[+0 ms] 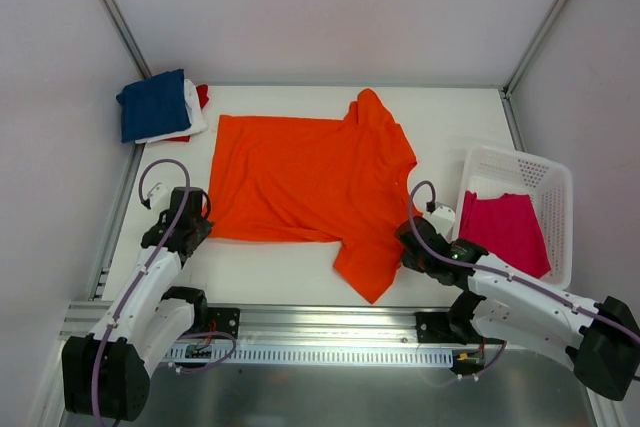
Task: Fold and stack the t-shirts
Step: Fold the tshirt
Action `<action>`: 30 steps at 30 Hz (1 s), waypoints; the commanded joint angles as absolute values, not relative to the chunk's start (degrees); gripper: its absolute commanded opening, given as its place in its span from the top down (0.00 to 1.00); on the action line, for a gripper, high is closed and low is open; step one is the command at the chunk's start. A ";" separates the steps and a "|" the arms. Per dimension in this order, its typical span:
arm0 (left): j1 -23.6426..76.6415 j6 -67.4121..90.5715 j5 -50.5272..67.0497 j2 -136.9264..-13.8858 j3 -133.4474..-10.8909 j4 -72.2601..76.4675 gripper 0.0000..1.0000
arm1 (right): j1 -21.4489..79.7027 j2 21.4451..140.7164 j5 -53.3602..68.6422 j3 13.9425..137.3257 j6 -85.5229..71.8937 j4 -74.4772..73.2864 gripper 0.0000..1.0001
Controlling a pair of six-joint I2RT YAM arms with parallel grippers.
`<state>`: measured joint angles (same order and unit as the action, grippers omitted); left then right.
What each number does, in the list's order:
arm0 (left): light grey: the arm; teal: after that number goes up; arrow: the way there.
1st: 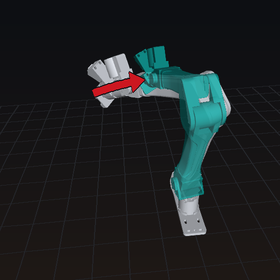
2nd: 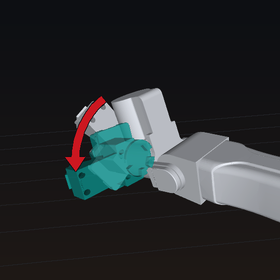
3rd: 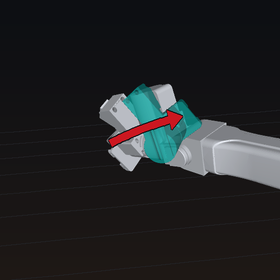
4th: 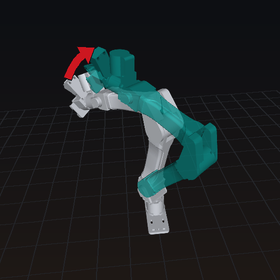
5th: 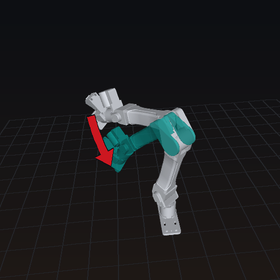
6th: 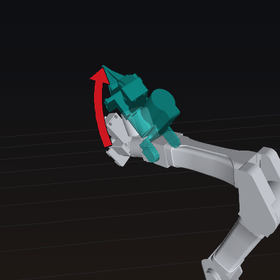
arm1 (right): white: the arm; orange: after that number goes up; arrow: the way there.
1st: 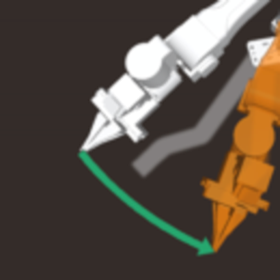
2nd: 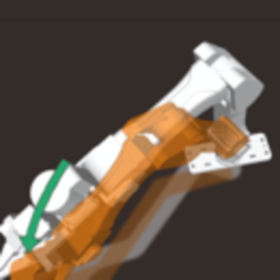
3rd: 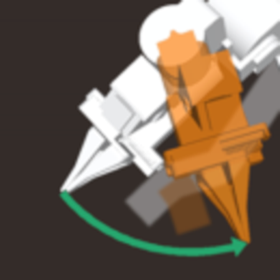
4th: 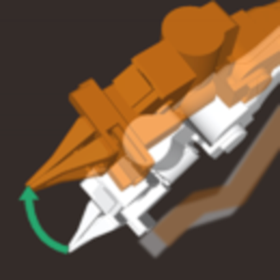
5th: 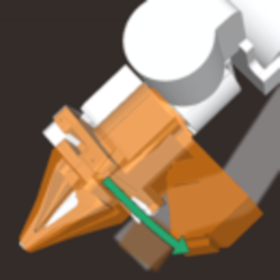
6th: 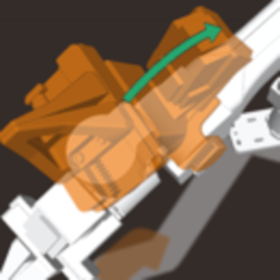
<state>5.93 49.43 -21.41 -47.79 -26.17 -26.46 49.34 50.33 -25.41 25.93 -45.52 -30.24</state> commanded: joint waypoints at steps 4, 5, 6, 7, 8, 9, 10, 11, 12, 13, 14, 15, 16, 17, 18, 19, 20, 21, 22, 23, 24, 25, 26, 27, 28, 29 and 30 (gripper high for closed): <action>5.89 47.99 -19.87 -45.44 -25.58 -26.89 1.00 | 49.57 47.38 -29.35 26.19 -47.55 -37.61 0.99; 5.89 48.08 -19.86 -45.44 -25.49 -26.89 1.00 | 49.57 47.11 -29.79 26.19 -47.72 -38.66 0.99; 5.89 47.90 -19.95 -45.44 -25.49 -26.81 1.00 | 49.57 46.59 -29.97 26.28 -48.07 -39.11 0.99; 5.89 47.81 -20.04 -45.70 -25.49 -26.89 1.00 | 49.57 46.32 -30.14 26.37 -48.42 -39.72 1.00; 5.89 47.81 -20.13 -45.70 -25.40 -27.07 1.00 | 49.57 46.23 -30.58 26.72 -48.69 -41.12 1.00; 5.89 47.73 -20.13 -45.70 -25.49 -27.07 1.00 | 49.57 46.06 -30.67 26.63 -48.78 -41.57 0.99; 5.89 47.72 -20.04 -45.62 -25.31 -27.07 1.00 | 49.57 45.88 -30.85 26.80 -48.87 -42.36 0.99; 5.89 47.64 -19.95 -45.62 -25.31 -27.07 1.00 | 49.66 45.70 -31.11 26.81 -49.04 -42.71 1.00; 5.89 47.55 -19.78 -45.53 -25.23 -27.07 0.88 | 49.57 45.62 -31.20 26.63 -49.13 -43.06 1.00; 5.89 47.20 -19.60 -45.35 -25.31 -27.07 0.71 | 49.57 45.62 -31.29 26.72 -49.39 -43.50 1.00; 5.89 47.11 -19.43 -45.26 -25.14 -27.07 0.53 | 49.57 45.62 -31.29 26.72 -49.66 -43.77 0.93; 5.89 46.94 -18.90 -45.00 -25.14 -27.07 0.24 | 49.57 45.62 -31.20 26.63 -49.75 -43.94 0.79; 5.89 46.67 -18.64 -44.56 -25.14 -27.07 0.12 | 49.57 45.62 -31.29 26.46 -49.75 -44.21 0.61; 5.89 46.50 -18.37 -44.21 -25.14 -27.07 0.04 | 49.57 45.44 -31.29 26.46 -50.09 -44.47 0.21; 5.89 46.41 -18.02 -43.77 -25.22 -27.16 0.01 | 49.57 45.35 -31.38 26.37 -50.18 -44.73 0.03; 5.89 46.15 -17.84 -42.73 -25.31 -27.07 0.01 | 49.57 45.09 -31.38 26.19 -50.10 -44.74 0.00; 5.89 46.06 -17.67 -42.11 -25.49 -27.07 0.01 | 49.57 44.57 -31.38 26.19 -50.10 -45.00 0.01; 5.89 45.88 -17.32 -41.49 -25.92 -27.07 0.01 | 49.57 44.30 -31.46 26.37 -50.10 -45.35 0.00; 5.89 45.44 -17.14 -40.01 -26.36 -27.07 0.01 | 49.57 44.04 -31.55 26.89 -50.10 -46.13 0.01; 5.89 45.18 -16.88 -39.12 -26.72 -27.07 0.01 | 49.57 43.86 -31.64 27.33 -50.10 -46.58 0.01; 5.89 44.91 -16.53 -38.50 -27.76 -26.98 0.01 | 49.57 43.68 -31.73 27.86 -50.18 -47.19 0.01; 5.98 44.39 -15.04 -37.19 -28.30 -27.07 0.01 | 49.57 43.51 -31.90 28.99 -50.19 -48.33 0.01; 5.98 44.12 -14.16 -36.57 -29.34 -27.16 0.01 | 49.57 43.24 -31.99 29.61 -50.19 -48.86 0.01; 5.98 43.77 -13.37 -36.21 -29.62 -27.16 0.01 | 49.57 43.07 -31.91 30.14 -50.27 -49.39 0.01; 6.06 43.33 -12.05 -35.17 -29.79 -27.59 0.01 | 49.83 42.81 -31.82 31.19 -50.27 -50.35 0.00; 6.06 43.33 -11.43 -34.63 -29.79 -27.86 0.01 | 49.92 42.19 -31.73 31.64 -50.36 -50.62 0.01; 6.06 43.33 -10.82 -33.50 -29.10 -28.12 0.01 | 50.36 41.84 -31.47 31.99 -50.97 -50.89 0.00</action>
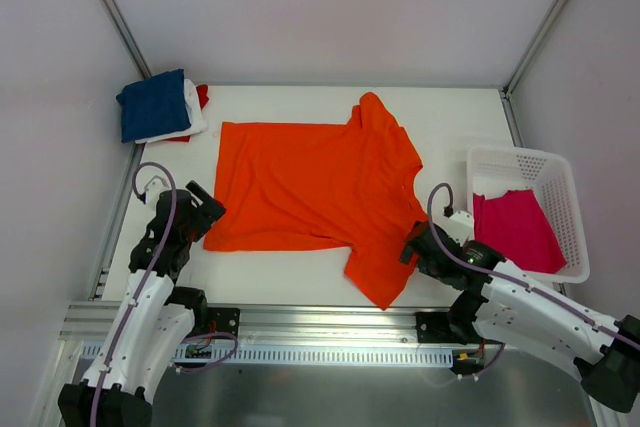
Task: Fold and stack the t-shirts
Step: Fold the tshirt
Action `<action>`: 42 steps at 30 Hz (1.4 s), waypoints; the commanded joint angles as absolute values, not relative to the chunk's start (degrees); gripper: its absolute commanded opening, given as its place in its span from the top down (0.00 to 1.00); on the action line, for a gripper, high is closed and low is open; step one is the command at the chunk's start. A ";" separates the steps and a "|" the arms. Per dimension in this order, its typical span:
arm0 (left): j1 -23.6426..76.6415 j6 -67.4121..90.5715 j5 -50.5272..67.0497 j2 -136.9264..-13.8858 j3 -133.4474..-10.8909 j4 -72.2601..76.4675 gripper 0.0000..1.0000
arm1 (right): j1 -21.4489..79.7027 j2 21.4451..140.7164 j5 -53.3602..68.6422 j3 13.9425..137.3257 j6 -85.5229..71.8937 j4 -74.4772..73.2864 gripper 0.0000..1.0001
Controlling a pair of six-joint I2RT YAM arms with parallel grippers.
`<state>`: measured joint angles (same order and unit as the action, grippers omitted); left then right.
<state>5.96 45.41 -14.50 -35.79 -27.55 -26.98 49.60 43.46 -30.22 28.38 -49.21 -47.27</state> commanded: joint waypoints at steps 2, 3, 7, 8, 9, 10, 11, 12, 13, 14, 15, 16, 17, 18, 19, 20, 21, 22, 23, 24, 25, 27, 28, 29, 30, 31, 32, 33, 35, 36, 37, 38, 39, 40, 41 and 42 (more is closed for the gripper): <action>6.06 43.59 -8.88 -32.44 -27.87 -29.26 0.01 | 51.76 41.22 -30.15 32.17 -52.02 -50.80 0.00; 6.06 43.77 -8.35 -31.47 -26.38 -29.70 0.01 | 52.55 40.35 -29.54 32.08 -53.95 -50.63 0.01; 9.31 45.96 -9.49 -29.71 -24.08 -30.85 0.02 | 61.24 39.55 -29.44 30.41 -62.80 -48.52 0.01; 9.66 46.23 -9.32 -29.79 -23.56 -30.85 0.02 | 63.09 39.90 -29.88 29.89 -65.28 -48.43 0.00; 9.75 46.32 -9.32 -30.06 -23.38 -30.85 0.02 | 67.54 40.42 -30.58 29.71 -68.00 -48.51 0.00; 9.76 46.32 -9.32 -30.23 -23.20 -30.85 0.02 | 70.20 42.08 -32.24 29.62 -74.12 -49.30 0.00; 10.10 46.41 -9.49 -30.23 -23.12 -30.85 0.02 | 72.57 43.49 -33.13 29.53 -77.40 -49.92 0.01; 10.28 46.49 -9.41 -30.06 -22.94 -30.85 0.02 | 77.30 47.16 -34.44 29.62 -80.74 -51.49 0.01; 10.28 46.49 -9.40 -29.97 -22.85 -30.85 0.02 | 79.43 49.37 -34.89 29.71 -86.60 -52.20 0.01; 10.37 46.41 -9.49 -29.71 -22.76 -30.85 0.02 | 81.28 51.92 -34.81 29.97 -89.36 -52.64 0.00; 10.55 46.32 -9.67 -29.45 -22.76 -30.85 0.02 | 85.30 54.21 -34.63 30.41 -92.34 -53.26 0.01; 10.63 46.23 -9.75 -29.44 -22.76 -30.85 0.02 | 87.52 58.84 -34.80 30.76 -95.24 -53.61 0.01; 10.72 46.06 -9.58 -29.44 -22.85 -30.85 0.02 | 89.54 60.97 -34.89 31.28 -101.10 -54.05 0.01; 10.98 45.97 -9.58 -29.44 -22.85 -30.85 0.02 | 93.13 63.00 -34.89 31.90 -103.95 -55.36 0.00; 11.07 45.97 -9.58 -29.53 -22.85 -30.85 0.02 | 94.73 64.76 -35.07 33.21 -106.50 -56.15 0.01; 11.25 45.88 -9.75 -29.62 -22.94 -30.85 0.02 | 95.88 67.56 -34.98 33.66 -110.61 -56.77 0.01; 11.51 45.79 -9.84 -29.79 -22.85 -30.85 0.02 | 97.54 68.54 -34.89 33.92 -111.96 -57.13 0.00; 11.95 45.79 -10.19 -29.97 -22.85 -30.85 0.02 | 97.91 69.16 -34.63 33.49 -112.58 -56.52 0.01; 12.04 45.70 -10.37 -30.06 -22.94 -30.76 0.02 | 98.08 69.52 -34.63 32.88 -112.76 -55.64 0.00; 12.30 45.70 -10.55 -30.15 -22.94 -30.76 0.02 | 98.26 69.52 -34.37 32.18 -113.02 -53.46 0.01; 12.22 45.70 -10.63 -30.15 -22.94 -30.76 0.02 | 98.17 69.17 -34.45 30.43 -112.94 -52.39 0.01; 12.30 45.53 -10.63 -30.23 -23.03 -30.67 0.02 | 98.26 68.12 -34.72 28.84 -113.81 -50.20 0.03; 12.39 45.44 -10.63 -30.41 -23.03 -30.67 0.02 | 98.17 67.77 -34.89 27.70 -113.99 -49.75 0.03; 12.48 45.44 -10.63 -30.50 -23.03 -30.59 0.02 | 98.17 67.24 -35.24 27.42 -114.17 -49.92 0.04; 12.48 45.35 -10.63 -30.50 -23.03 -30.59 0.02 | 98.17 67.06 -36.11 27.51 -114.34 -50.44 0.04; 12.48 45.35 -10.63 -30.59 -23.03 -30.50 0.02 | 98.17 66.89 -36.82 28.21 -114.26 -51.06 0.04; 12.57 45.35 -10.72 -30.59 -23.03 -30.59 0.02 | 98.09 66.80 -37.26 28.65 -114.08 -52.46 0.04; 12.48 45.35 -10.72 -30.59 -23.03 -30.50 0.02 | 98.09 66.71 -38.40 29.17 -113.82 -53.17 0.05; 12.57 45.44 -10.90 -30.50 -23.03 -30.59 0.02 | 97.21 66.80 -39.20 30.32 -112.86 -53.52 0.06; 12.57 45.44 -10.90 -30.50 -22.94 -30.59 0.02 | 96.77 67.14 -39.29 30.67 -111.37 -53.35 0.06; 12.57 45.53 -10.99 -30.41 -22.85 -30.59 0.02 | 96.16 67.41 -39.46 31.28 -110.23 -53.26 0.07; 12.57 45.61 -11.07 -30.41 -22.76 -30.59 0.02 | 95.02 67.93 -39.64 32.94 -109.00 -53.26 0.07; 12.48 45.70 -11.07 -30.41 -22.68 -30.59 0.02 | 94.57 68.98 -39.81 33.83 -108.03 -53.26 0.07; 12.57 45.70 -11.07 -30.50 -22.59 -30.59 0.02 | 94.14 69.69 -39.90 34.62 -106.45 -53.17 0.07; 12.66 45.70 -10.99 -30.50 -22.59 -30.50 0.02 | 93.70 70.48 -39.82 35.85 -106.09 -52.65 0.07; 12.57 45.70 -10.99 -30.67 -22.59 -30.50 0.02 | 93.52 71.27 -39.73 35.95 -105.47 -51.60 0.07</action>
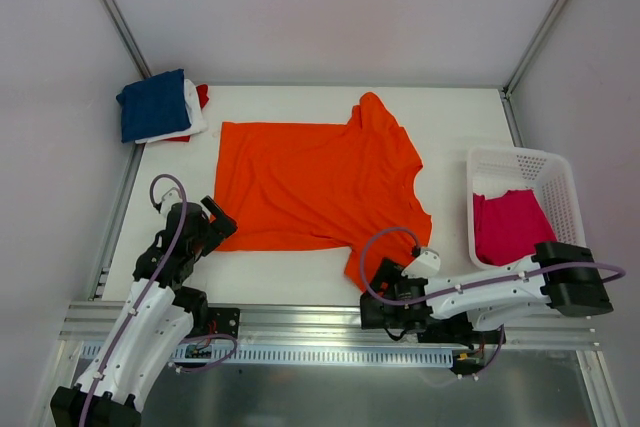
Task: Fold and stack the t-shirts
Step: Fold the tshirt
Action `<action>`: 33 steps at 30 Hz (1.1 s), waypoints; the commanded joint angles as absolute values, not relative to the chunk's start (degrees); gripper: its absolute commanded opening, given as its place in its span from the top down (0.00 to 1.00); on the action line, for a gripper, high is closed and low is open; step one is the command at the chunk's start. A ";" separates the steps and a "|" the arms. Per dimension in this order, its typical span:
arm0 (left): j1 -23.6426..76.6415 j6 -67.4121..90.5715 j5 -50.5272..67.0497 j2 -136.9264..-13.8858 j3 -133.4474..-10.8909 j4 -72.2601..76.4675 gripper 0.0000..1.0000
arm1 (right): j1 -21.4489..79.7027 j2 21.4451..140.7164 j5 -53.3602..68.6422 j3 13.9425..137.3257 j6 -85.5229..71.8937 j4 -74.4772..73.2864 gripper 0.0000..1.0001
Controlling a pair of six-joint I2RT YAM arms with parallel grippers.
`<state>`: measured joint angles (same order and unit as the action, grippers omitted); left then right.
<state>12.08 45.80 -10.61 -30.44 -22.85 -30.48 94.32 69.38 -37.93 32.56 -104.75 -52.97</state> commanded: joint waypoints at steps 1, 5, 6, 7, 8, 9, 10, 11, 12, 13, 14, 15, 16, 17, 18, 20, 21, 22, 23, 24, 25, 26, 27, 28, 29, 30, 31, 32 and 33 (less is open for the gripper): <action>12.57 45.62 -10.99 -30.59 -22.59 -30.50 0.02 | 93.25 72.76 -39.47 35.86 -104.16 -48.46 0.07; 12.74 45.53 -10.90 -30.76 -22.59 -30.41 0.02 | 91.85 76.54 -36.22 34.37 -101.08 -40.17 0.11; 12.74 45.44 -10.81 -30.76 -22.59 -30.32 0.02 | 91.85 77.60 -35.95 34.71 -100.90 -39.82 0.12; 12.83 45.44 -10.81 -30.76 -22.50 -30.32 0.02 | 91.85 77.61 -35.69 35.15 -100.64 -39.81 0.12; 12.92 45.44 -10.81 -30.76 -22.59 -30.32 0.02 | 91.85 78.30 -35.60 35.33 -100.29 -39.81 0.13; 13.01 45.44 -10.90 -30.67 -22.59 -30.41 0.02 | 91.76 78.22 -35.60 35.33 -100.20 -39.81 0.13; 13.09 45.35 -10.99 -30.67 -22.59 -30.41 0.02 | 91.76 78.05 -35.68 35.16 -100.20 -39.90 0.13; 13.10 45.35 -10.99 -30.67 -22.59 -30.32 0.02 | 91.76 77.61 -35.68 34.90 -100.28 -39.90 0.16; 13.18 45.35 -10.99 -30.59 -22.59 -30.32 0.02 | 91.76 77.26 -35.77 34.63 -100.54 -39.90 0.19; 13.18 45.26 -11.07 -30.59 -22.59 -30.41 0.02 | 91.76 76.99 -35.77 33.93 -100.81 -39.90 0.22; 13.18 45.35 -10.99 -30.67 -22.59 -30.32 0.02 | 91.84 76.73 -35.68 33.66 -100.90 -39.90 0.28; 13.27 45.35 -11.07 -30.76 -22.67 -30.32 0.02 | 91.85 76.29 -35.68 33.40 -101.16 -39.90 0.32; 13.27 45.26 -11.16 -30.67 -22.68 -30.32 0.02 | 91.85 76.12 -35.60 33.14 -101.34 -39.90 0.37; 13.27 45.26 -11.16 -30.67 -22.68 -30.32 0.02 | 91.85 76.03 -35.42 32.96 -101.42 -39.99 0.51; 13.27 45.26 -11.16 -30.76 -22.68 -30.41 0.02 | 91.76 76.11 -35.25 33.05 -101.60 -40.34 0.61; 13.36 45.26 -11.25 -30.85 -22.68 -30.32 0.02 | 91.76 76.38 -34.98 33.74 -101.87 -41.74 0.84; 13.27 45.35 -11.34 -30.85 -22.68 -30.32 0.02 | 91.84 76.64 -34.98 34.10 -101.87 -42.18 0.91; 13.36 45.35 -11.42 -30.94 -22.68 -30.32 0.03 | 91.85 76.90 -34.89 34.45 -101.87 -43.23 1.00; 13.27 45.44 -11.60 -30.94 -22.68 -30.41 0.03 | 91.85 77.08 -34.89 35.06 -101.95 -43.76 0.99; 13.36 45.53 -11.60 -30.85 -22.68 -30.41 0.03 | 91.76 77.25 -34.89 35.33 -101.87 -44.20 0.99; 13.27 45.70 -11.60 -30.85 -22.68 -30.50 0.03 | 91.84 77.52 -34.98 35.59 -101.87 -44.82 1.00; 13.27 45.79 -11.60 -30.94 -22.68 -30.41 0.04 | 91.76 77.52 -34.89 35.77 -101.78 -45.09 0.99; 13.36 45.97 -11.51 -30.76 -22.59 -30.32 0.04 | 91.76 77.61 -35.07 36.03 -101.69 -45.44 1.00; 13.36 46.05 -11.34 -30.76 -22.67 -30.41 0.04 | 91.76 77.69 -35.24 36.12 -101.60 -45.53 0.99; 13.36 46.14 -11.34 -30.67 -22.68 -30.41 0.04 | 91.84 77.61 -35.42 36.30 -101.51 -45.79 1.00; 13.27 46.40 -11.34 -30.67 -22.59 -30.41 0.05 | 91.85 77.69 -35.51 36.47 -101.51 -45.97 1.00; 13.36 46.41 -11.34 -30.67 -22.50 -30.50 0.07 | 91.76 77.61 -35.77 36.47 -101.51 -46.58 1.00; 13.36 46.67 -11.51 -30.76 -22.41 -30.50 0.10 | 91.76 77.61 -35.86 36.56 -101.51 -46.76 0.99; 13.27 47.37 -12.12 -30.94 -22.33 -30.50 0.12 | 91.76 77.52 -35.95 36.48 -101.51 -46.84 0.99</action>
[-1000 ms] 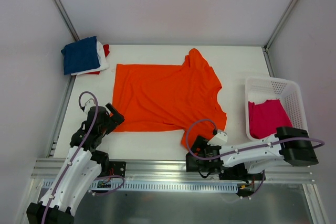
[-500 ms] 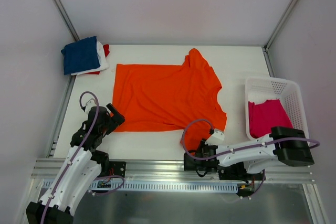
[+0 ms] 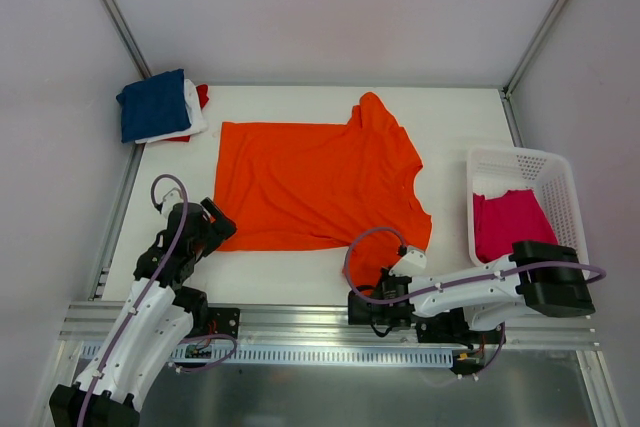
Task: Fold and stack the t-shirts
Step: Fold the tshirt
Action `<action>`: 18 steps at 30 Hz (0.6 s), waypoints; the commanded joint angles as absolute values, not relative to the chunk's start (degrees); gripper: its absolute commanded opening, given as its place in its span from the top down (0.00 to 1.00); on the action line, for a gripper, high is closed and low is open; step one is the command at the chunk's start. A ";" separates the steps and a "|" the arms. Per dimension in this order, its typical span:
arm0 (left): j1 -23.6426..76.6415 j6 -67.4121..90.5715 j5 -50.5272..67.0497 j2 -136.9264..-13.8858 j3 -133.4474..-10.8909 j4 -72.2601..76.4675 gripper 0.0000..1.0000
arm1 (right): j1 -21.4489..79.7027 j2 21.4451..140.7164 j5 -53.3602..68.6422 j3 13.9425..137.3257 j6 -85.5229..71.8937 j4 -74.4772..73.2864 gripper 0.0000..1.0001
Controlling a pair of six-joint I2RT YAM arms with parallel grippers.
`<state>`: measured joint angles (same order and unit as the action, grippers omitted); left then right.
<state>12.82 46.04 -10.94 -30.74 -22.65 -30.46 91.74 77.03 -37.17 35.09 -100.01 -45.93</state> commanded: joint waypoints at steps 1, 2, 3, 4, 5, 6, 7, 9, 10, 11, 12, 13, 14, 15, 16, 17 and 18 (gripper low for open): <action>13.36 47.90 -12.65 -31.20 -22.15 -30.85 0.16 | 91.76 77.43 -36.03 36.30 -101.43 -46.93 0.99; 13.27 48.68 -13.27 -31.29 -21.80 -31.02 0.16 | 91.84 77.26 -36.12 36.21 -101.43 -46.93 1.00; 13.27 49.82 -13.79 -31.46 -21.54 -31.29 0.17 | 91.76 77.17 -36.04 36.04 -101.51 -47.02 0.99; 13.36 50.27 -14.76 -32.07 -21.53 -31.81 0.16 | 91.76 76.99 -36.30 35.77 -101.51 -47.11 0.99; 13.27 50.80 -14.94 -32.52 -21.27 -31.99 0.16 | 91.76 76.56 -36.21 35.60 -101.60 -47.28 0.99; 13.27 51.93 -14.77 -33.56 -21.10 -32.17 0.16 | 91.76 76.29 -36.38 35.42 -101.78 -47.46 0.99; 13.36 52.55 -14.07 -34.01 -20.92 -32.34 0.16 | 91.76 75.94 -36.39 34.81 -101.86 -47.46 0.99; 13.36 54.65 -13.36 -34.71 -19.52 -32.69 0.16 | 91.76 74.72 -36.56 34.02 -102.39 -47.37 0.99; 13.27 55.19 -12.84 -34.98 -18.82 -32.70 0.16 | 91.76 74.27 -36.74 33.32 -102.48 -47.37 0.99; 13.36 55.54 -12.75 -35.15 -18.72 -32.61 0.17 | 91.76 73.92 -37.00 32.96 -102.48 -47.29 0.99; 13.36 55.98 -12.83 -36.20 -18.72 -32.69 0.17 | 91.84 73.13 -37.00 32.61 -102.57 -47.02 1.00; 13.36 55.99 -13.09 -36.91 -18.89 -32.61 0.17 | 91.76 72.86 -37.18 32.26 -102.57 -46.76 1.00; 13.36 56.07 -13.88 -37.70 -19.42 -32.69 0.17 | 91.84 72.51 -37.35 31.65 -102.57 -46.41 1.00; 13.27 56.16 -14.06 -39.36 -19.68 -32.78 0.17 | 91.85 72.16 -37.53 31.29 -102.48 -45.88 1.00; 13.27 56.42 -14.32 -39.98 -19.77 -32.70 0.17 | 91.76 71.98 -37.70 31.03 -102.31 -45.62 1.00; 13.36 57.03 -14.76 -40.43 -19.60 -32.61 0.17 | 91.76 71.90 -37.88 30.76 -102.13 -45.62 0.99; 13.36 57.21 -15.20 -40.95 -19.60 -32.61 0.17 | 91.76 71.55 -38.05 30.67 -102.04 -45.62 0.99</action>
